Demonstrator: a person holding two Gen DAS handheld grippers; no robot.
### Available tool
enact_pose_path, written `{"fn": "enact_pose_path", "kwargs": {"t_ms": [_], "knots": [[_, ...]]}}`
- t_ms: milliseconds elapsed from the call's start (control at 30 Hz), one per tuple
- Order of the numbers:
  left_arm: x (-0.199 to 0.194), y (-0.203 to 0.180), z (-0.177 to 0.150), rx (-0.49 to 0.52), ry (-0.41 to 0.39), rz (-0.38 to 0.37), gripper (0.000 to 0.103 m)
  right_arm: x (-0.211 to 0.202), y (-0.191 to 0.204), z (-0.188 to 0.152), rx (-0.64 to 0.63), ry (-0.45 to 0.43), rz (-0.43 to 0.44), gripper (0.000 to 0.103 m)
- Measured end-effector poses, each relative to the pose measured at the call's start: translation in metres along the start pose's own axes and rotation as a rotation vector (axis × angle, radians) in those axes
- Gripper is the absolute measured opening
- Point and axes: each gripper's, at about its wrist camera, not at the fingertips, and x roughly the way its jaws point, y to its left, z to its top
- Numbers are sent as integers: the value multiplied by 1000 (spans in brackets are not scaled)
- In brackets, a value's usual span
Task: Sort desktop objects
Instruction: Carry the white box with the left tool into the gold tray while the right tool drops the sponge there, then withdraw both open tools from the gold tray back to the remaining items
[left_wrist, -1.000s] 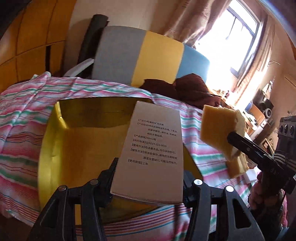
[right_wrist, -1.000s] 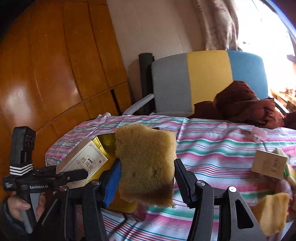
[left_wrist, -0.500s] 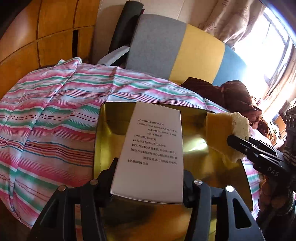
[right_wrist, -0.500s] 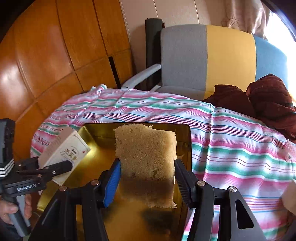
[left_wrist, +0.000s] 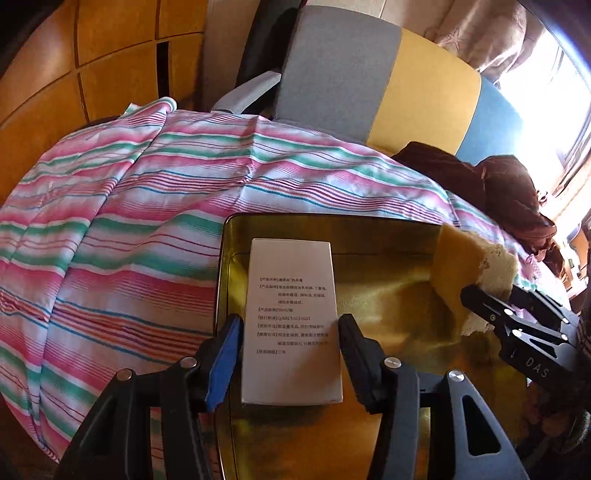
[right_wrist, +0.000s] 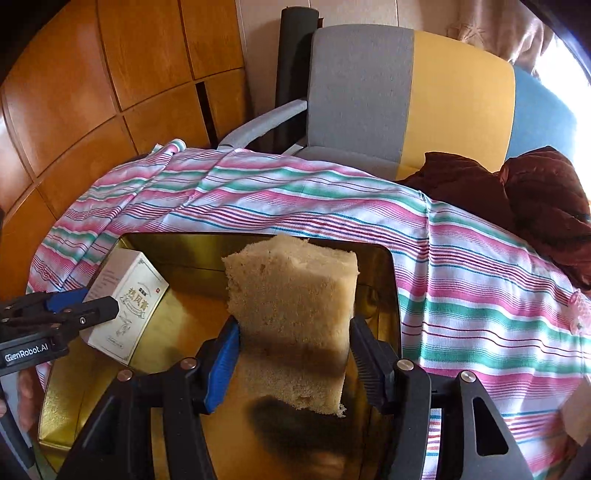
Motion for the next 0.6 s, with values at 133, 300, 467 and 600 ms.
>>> {"fn": "enact_pose_path", "kwargs": {"t_ms": [133,300,467,600], "knots": [[6,-3,9,14,-2,47,53,8,-4,2,14,27,13,65],[5,1,12,1,-23,57,53,-5,-13,1,54,-23,58,74],[-20,1,5,-3,-96,49,55,-27,-20,-6,80,-70,90,78],[-39,-4,-5,-1,-136,31,55,-44,-27,-22,95,-99,91,78]]}}
